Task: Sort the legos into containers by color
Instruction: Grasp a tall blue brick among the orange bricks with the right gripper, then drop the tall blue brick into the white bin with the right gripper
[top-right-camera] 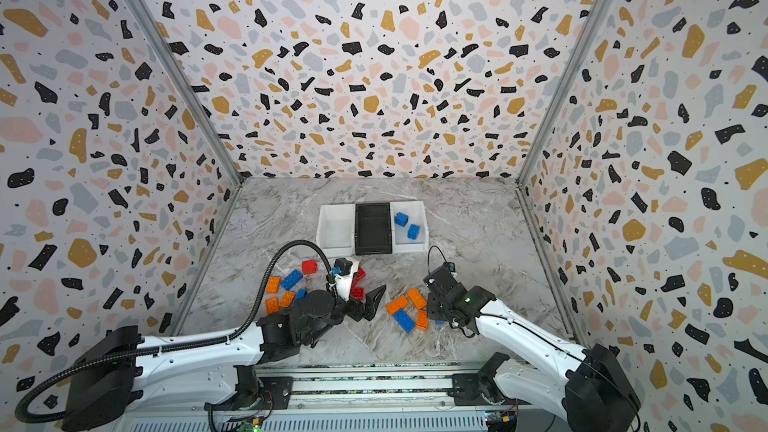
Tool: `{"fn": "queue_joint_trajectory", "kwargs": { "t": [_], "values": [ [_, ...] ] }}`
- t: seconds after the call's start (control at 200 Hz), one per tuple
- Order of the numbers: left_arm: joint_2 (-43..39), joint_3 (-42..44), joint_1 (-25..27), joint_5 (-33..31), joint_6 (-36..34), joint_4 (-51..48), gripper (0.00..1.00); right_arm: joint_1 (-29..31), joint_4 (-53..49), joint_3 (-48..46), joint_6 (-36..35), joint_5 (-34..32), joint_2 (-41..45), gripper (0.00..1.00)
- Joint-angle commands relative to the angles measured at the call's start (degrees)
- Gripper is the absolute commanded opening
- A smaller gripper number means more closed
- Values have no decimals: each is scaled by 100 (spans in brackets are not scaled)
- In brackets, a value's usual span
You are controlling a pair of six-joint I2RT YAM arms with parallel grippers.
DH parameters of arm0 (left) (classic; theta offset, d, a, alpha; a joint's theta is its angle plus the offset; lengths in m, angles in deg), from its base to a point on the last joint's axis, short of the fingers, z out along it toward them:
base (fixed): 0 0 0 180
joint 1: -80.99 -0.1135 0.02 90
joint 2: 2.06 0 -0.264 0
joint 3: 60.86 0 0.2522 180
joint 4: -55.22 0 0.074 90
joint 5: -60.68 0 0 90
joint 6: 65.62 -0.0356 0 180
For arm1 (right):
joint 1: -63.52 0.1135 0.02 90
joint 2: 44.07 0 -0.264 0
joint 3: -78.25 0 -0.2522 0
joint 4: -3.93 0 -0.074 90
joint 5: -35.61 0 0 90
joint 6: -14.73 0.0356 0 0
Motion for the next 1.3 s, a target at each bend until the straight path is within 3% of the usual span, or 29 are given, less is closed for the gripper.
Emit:
{"fn": "queue_joint_trajectory", "kwargs": {
  "t": [0.0,0.435,0.781,1.296],
  "values": [
    [-194,62,25,-99,32,232,100,17,-30,-115,105,-110,-120,47],
    [-407,223,26,-283,134,155,100,-89,344,-113,-191,-95,-599,28],
    [-536,224,27,-467,125,39,100,-263,449,1180,-991,-151,-756,24],
    [-979,208,25,-998,378,-540,100,-1412,1374,4221,-2492,804,-3922,26]
  ]
}}
